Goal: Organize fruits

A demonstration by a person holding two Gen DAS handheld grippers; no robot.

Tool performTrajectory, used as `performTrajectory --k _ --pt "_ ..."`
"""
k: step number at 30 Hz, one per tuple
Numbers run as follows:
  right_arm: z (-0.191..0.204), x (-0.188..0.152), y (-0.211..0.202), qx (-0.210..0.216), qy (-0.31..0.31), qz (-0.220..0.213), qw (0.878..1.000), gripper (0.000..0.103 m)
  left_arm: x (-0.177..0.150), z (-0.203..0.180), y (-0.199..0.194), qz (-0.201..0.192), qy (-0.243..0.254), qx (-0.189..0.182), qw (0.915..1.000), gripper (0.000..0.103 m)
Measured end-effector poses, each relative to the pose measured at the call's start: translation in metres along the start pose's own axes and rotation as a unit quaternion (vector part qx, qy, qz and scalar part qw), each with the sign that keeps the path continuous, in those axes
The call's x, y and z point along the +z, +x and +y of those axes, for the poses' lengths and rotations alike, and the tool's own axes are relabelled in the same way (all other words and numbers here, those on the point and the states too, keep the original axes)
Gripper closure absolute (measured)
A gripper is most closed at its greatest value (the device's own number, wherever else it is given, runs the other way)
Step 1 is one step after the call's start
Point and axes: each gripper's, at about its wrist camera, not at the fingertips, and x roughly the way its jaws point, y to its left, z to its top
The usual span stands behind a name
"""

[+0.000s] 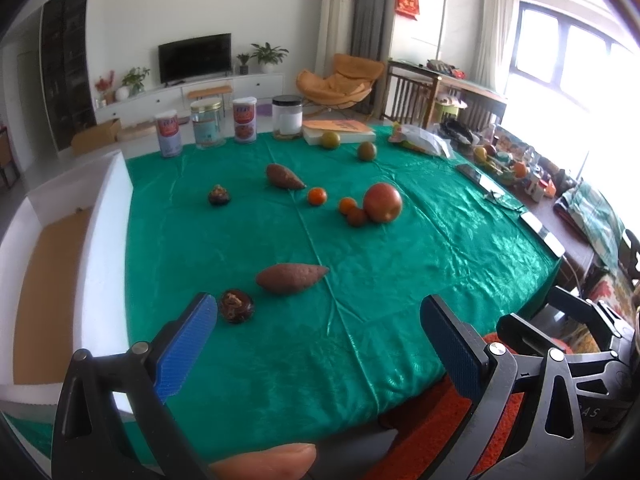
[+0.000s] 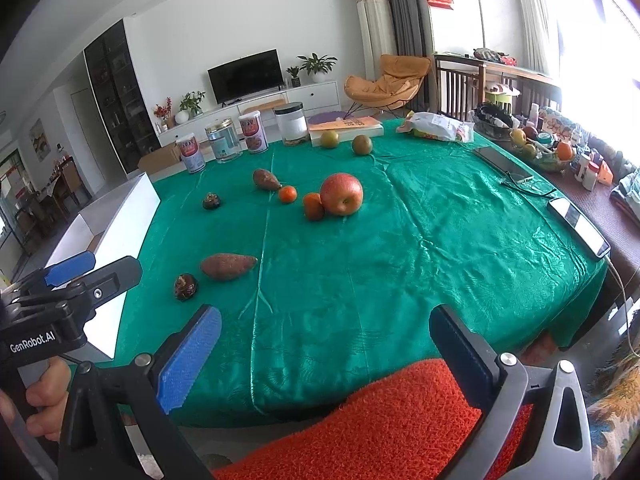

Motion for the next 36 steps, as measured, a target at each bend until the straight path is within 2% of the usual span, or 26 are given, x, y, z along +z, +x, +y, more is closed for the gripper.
performTrajectory --k 36 --pt "0.004 -0.0007 -0.0066 -0.008 -0.01 -0.017 1.0 0.0 -0.0031 0.0021 -0.004 -0.016 -0.006 0.005 0.9998 0.001"
